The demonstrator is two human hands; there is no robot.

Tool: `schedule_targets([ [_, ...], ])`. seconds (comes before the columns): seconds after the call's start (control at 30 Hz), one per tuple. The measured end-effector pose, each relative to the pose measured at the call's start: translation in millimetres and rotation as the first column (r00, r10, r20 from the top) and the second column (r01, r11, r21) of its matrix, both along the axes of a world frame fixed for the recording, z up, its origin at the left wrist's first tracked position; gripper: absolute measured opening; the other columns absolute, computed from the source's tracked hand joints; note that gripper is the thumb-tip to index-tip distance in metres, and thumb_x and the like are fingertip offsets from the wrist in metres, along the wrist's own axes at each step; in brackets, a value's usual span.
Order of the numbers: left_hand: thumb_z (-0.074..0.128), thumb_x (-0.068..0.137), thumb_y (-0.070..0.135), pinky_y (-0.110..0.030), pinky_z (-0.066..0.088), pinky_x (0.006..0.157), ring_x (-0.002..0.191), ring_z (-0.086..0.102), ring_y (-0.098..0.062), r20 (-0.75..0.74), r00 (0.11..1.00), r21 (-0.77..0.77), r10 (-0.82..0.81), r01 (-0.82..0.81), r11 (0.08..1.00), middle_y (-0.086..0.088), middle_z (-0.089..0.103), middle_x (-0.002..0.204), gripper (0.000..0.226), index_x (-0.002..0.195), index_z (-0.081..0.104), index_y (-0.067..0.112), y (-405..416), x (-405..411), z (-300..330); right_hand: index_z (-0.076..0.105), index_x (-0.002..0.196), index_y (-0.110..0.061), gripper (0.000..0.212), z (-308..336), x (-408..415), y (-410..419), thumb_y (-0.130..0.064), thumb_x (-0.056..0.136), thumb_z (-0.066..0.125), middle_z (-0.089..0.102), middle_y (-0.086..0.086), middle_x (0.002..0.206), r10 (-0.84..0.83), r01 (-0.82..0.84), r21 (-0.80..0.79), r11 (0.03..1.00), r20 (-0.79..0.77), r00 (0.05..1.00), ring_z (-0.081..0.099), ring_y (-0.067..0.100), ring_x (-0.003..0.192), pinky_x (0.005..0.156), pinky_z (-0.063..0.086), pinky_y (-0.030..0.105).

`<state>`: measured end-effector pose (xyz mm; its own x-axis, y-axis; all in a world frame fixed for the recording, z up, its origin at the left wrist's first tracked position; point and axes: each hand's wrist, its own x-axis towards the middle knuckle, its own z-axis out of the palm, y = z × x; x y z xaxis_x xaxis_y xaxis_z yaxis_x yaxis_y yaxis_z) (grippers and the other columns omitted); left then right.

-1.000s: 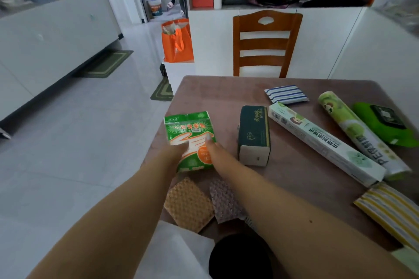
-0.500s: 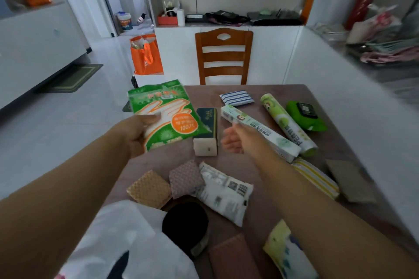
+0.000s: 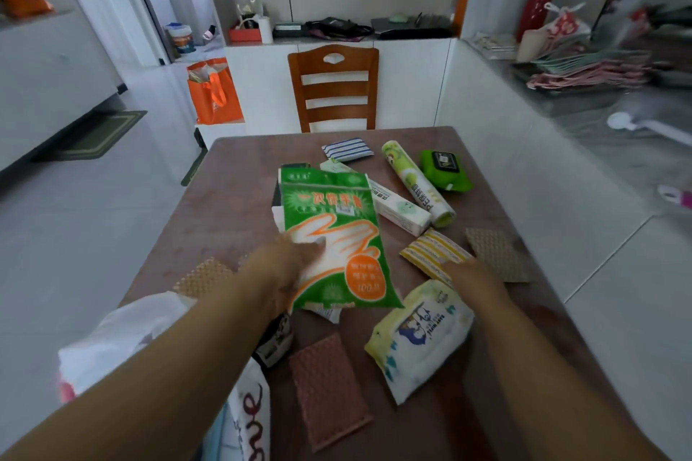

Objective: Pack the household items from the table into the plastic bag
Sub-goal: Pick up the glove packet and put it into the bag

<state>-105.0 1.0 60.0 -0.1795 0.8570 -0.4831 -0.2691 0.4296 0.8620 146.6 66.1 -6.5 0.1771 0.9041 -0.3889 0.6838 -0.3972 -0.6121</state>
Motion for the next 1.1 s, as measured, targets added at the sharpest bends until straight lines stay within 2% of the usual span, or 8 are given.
schedule_targets([
  [0.17,0.058,0.093,0.007,-0.062,0.053,0.082,0.1,0.065,-0.045,0.041,0.996,-0.059,0.074,-0.071,0.996,-0.029,0.066,0.113,0.03,0.121,0.059,0.0,-25.7,20.5,-31.0,0.063,0.109,0.001,0.045,8.8,-6.1,-1.9,-0.039,0.096,0.046,0.069,0.018,0.092,-0.088,0.086,-0.022,0.996,-0.408,0.909,0.061,0.026,0.076,0.078,0.05,0.039],
  [0.27,0.056,0.094,0.01,-0.065,0.047,0.091,0.106,0.062,-0.047,0.114,0.992,-0.094,0.063,-0.052,0.994,-0.029,0.066,0.115,0.033,0.125,0.056,0.0,-32.6,33.9,-40.9,0.063,0.104,-0.009,0.039,13.5,-26.3,-13.9,-0.045,0.09,0.055,0.071,0.016,0.094,-0.069,-0.06,-0.179,0.982,-0.638,0.767,0.066,0.028,0.084,0.073,0.053,0.035],
  [0.37,0.055,0.095,0.009,-0.056,0.055,0.081,0.1,0.065,-0.045,0.17,0.985,-0.09,0.017,-0.002,0.996,-0.03,0.066,0.115,0.03,0.123,0.056,0.0,-35.3,43.9,-38.2,0.067,0.106,-0.004,0.028,8.8,-40.0,-21.2,-0.019,0.083,0.068,0.073,0.02,0.101,-0.046,-0.16,-0.199,0.967,-0.75,0.659,0.069,0.035,0.088,0.081,0.054,0.043],
  [0.57,0.052,0.097,0.019,-0.043,0.057,0.077,0.094,0.067,-0.037,0.133,0.989,-0.163,0.067,-0.045,0.986,-0.025,0.07,0.106,0.028,0.111,0.062,-0.003,-28.5,37.6,-23.7,0.065,0.109,-0.006,0.025,8.9,-40.7,-19.5,-0.007,0.084,0.065,0.075,0.016,0.092,-0.073,-0.113,-0.161,0.981,-0.832,0.55,0.071,0.031,0.078,0.07,0.056,0.039],
  [0.7,0.051,0.096,0.025,-0.019,0.045,0.041,0.05,0.051,-0.016,0.055,0.994,-0.157,0.089,-0.08,0.984,-0.007,0.058,0.062,0.027,0.078,0.06,0.007,-25.6,32.1,-10.4,0.064,0.111,-0.005,0.026,18.7,-35.6,-16.2,-0.01,0.086,0.065,0.074,0.019,0.098,-0.087,-0.065,-0.145,0.987,-0.833,0.547,0.072,0.032,0.078,0.068,0.057,0.039],
  [0.83,0.045,0.1,0.023,-0.029,0.048,0.06,0.063,0.058,-0.019,-0.087,0.991,-0.115,0.102,-0.112,0.987,-0.01,0.062,0.074,0.026,0.105,0.056,0.001,-34.9,25.2,-1.5,0.065,0.109,-0.006,0.023,31.1,-31.8,-19.9,-0.013,0.087,0.063,0.074,0.02,0.101,-0.037,-0.094,-0.11,0.99,-0.823,0.567,0.071,0.035,0.084,0.073,0.057,0.041],
  [0.97,0.045,0.099,0.018,-0.033,0.051,0.062,0.06,0.059,-0.02,-0.138,0.984,-0.151,0.116,-0.137,0.979,-0.006,0.065,0.062,0.027,0.109,0.062,0.0,-60.5,25.9,6.3,0.066,0.109,-0.005,0.023,43.6,-33.8,-36.4,-0.013,0.087,0.063,0.074,0.02,0.099,0.054,-0.196,-0.077,0.978,-0.806,0.589,0.071,0.038,0.088,0.076,0.057,0.044],
  [1.1,0.037,0.102,0.026,-0.036,0.05,0.078,0.077,0.062,-0.028,-0.198,0.98,-0.216,0.023,-0.066,0.974,-0.016,0.064,0.086,0.039,0.101,0.063,-0.003,-101.5,18.8,15.6,0.067,0.105,-0.007,0.021,57.3,-39.5,-65.3,-0.013,0.085,0.065,0.076,0.016,0.091,0.171,-0.347,-0.059,0.936,-0.784,0.597,0.074,0.03,0.075,0.065,0.057,0.035],
])
